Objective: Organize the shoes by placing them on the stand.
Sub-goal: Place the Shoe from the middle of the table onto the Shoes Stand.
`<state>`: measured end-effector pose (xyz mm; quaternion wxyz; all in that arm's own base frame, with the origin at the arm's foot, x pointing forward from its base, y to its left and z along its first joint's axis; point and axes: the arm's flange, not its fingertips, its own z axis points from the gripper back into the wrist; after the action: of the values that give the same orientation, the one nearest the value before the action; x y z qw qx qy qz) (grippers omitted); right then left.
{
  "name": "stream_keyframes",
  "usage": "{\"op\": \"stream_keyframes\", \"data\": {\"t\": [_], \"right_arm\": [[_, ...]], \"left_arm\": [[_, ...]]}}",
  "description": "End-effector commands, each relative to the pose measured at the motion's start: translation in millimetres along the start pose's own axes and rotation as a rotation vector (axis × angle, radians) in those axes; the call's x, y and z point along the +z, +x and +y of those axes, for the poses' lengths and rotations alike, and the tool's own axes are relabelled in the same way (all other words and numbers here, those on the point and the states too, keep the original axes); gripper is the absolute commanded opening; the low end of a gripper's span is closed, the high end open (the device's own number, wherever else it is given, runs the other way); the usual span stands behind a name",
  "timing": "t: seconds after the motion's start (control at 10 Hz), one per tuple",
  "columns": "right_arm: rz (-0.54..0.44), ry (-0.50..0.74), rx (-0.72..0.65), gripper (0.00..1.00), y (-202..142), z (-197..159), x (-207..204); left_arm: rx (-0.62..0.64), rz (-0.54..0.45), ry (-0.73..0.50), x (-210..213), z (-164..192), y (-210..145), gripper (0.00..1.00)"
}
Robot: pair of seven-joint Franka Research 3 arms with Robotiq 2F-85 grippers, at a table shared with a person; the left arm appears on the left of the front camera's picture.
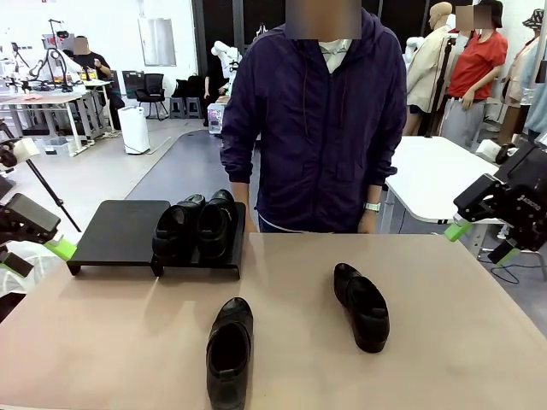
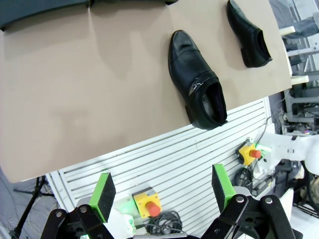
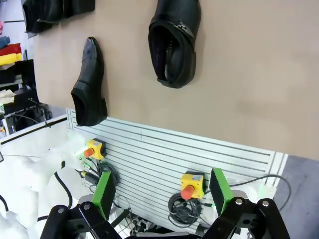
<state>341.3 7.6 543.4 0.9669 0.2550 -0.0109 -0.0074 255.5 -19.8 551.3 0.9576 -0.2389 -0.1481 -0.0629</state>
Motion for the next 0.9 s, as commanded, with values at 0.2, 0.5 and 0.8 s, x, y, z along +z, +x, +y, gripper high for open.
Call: {"op": "stream_keyframes", "data": {"t": [0.2,0.5,0.8], "right_arm": [[0.008,0.005,0.007,1.00,3,3,2],[0.008,0.005,0.007,1.00,3,3,2],[0.008,0.005,0.007,1.00,3,3,2]], "left_arm": [[0.000,0.000,0.000,0,0,0,1.00],[0.244,0.204,0.257,-94,-131,-2,1.00],[0.117,0.313,0.318,-215,-242,-21,1.00]]}}
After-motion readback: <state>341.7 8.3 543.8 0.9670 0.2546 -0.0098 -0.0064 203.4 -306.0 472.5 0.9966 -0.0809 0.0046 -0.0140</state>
